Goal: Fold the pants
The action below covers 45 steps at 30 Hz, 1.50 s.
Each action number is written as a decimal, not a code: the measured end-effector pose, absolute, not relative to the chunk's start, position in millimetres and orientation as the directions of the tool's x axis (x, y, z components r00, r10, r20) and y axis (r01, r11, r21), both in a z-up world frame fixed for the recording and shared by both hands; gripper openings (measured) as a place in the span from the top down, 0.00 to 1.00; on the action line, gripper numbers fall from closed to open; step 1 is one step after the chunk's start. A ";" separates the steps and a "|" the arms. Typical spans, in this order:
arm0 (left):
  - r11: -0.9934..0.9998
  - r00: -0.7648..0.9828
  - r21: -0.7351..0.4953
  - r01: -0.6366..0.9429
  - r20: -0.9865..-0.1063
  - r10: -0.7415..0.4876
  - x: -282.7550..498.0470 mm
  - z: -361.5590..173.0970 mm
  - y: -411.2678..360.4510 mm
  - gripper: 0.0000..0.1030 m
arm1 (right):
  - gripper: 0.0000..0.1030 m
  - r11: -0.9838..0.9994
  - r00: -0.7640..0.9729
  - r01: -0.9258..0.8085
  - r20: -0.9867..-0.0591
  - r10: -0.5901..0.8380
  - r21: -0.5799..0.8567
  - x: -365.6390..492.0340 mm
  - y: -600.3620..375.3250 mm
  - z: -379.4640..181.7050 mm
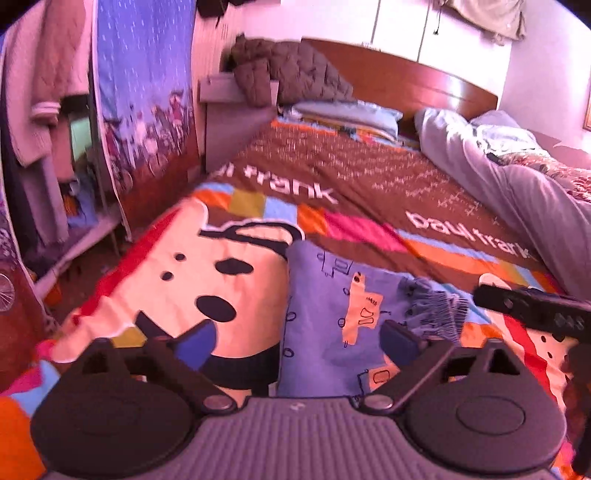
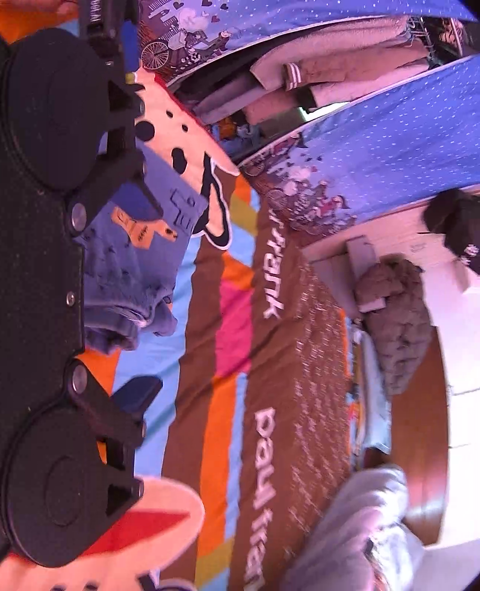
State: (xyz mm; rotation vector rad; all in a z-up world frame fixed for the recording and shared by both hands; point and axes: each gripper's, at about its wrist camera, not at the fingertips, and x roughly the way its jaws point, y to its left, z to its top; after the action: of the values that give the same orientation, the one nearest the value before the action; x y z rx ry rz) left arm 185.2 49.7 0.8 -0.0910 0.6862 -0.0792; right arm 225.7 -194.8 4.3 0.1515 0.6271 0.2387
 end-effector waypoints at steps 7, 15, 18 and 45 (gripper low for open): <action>0.997 0.800 -0.047 0.056 -0.596 -0.073 125.5 6.3 54.4 0.01 | 0.01 0.977 0.833 -0.097 -0.521 0.184 0.191 126.8 -186.1 18.7; 0.996 0.795 0.052 0.068 -0.606 -0.023 73.9 -3.8 52.9 0.01 | 0.01 0.986 0.839 -0.056 -0.527 0.133 0.159 56.6 -168.7 11.1; 0.997 0.801 0.053 0.064 -0.599 -0.020 63.1 -4.5 54.5 0.01 | 0.01 0.986 0.839 -0.051 -0.528 0.128 0.158 45.7 -163.8 10.1; 0.997 0.777 0.061 0.055 -0.629 -0.004 57.8 -13.0 60.0 0.01 | 0.01 0.986 0.808 -0.059 -0.572 0.140 0.157 41.2 -160.3 0.3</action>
State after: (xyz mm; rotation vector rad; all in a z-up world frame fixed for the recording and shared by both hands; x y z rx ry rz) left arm 57.8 60.0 -13.0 0.0774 0.6797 -0.0320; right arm 41.2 -160.3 0.3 0.1338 0.6209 0.1066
